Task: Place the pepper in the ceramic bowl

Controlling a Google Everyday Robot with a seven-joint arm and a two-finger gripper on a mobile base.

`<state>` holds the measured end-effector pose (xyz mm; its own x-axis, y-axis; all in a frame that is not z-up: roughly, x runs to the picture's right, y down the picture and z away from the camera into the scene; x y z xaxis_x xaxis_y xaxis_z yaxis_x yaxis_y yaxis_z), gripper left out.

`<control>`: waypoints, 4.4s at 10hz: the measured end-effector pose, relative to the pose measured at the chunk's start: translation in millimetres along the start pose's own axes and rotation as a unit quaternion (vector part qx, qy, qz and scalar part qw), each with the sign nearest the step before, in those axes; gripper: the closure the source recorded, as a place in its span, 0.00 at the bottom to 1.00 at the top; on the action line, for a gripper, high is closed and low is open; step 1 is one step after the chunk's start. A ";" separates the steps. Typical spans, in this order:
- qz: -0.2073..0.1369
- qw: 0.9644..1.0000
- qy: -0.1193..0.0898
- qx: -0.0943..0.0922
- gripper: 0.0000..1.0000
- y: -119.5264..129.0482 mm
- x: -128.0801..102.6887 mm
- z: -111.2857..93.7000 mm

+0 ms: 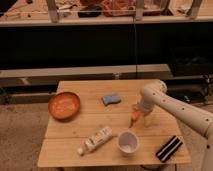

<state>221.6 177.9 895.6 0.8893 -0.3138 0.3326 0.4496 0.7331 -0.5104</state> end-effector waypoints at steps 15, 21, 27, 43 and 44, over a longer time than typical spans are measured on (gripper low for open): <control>-0.001 1.000 -0.001 0.000 0.87 1.9 0.7 -6.5; -0.024 1.000 0.001 0.005 0.97 -3.6 -15.8 -22.4; -0.061 0.998 0.003 0.009 0.97 -15.9 -44.2 -36.6; -0.152 0.988 0.027 0.017 0.97 -82.2 -141.5 -75.8; -0.163 0.986 0.029 0.018 0.97 -89.0 -153.1 -77.2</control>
<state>51.9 114.2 828.8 0.7023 -0.5696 0.4270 0.7096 0.6081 -0.3560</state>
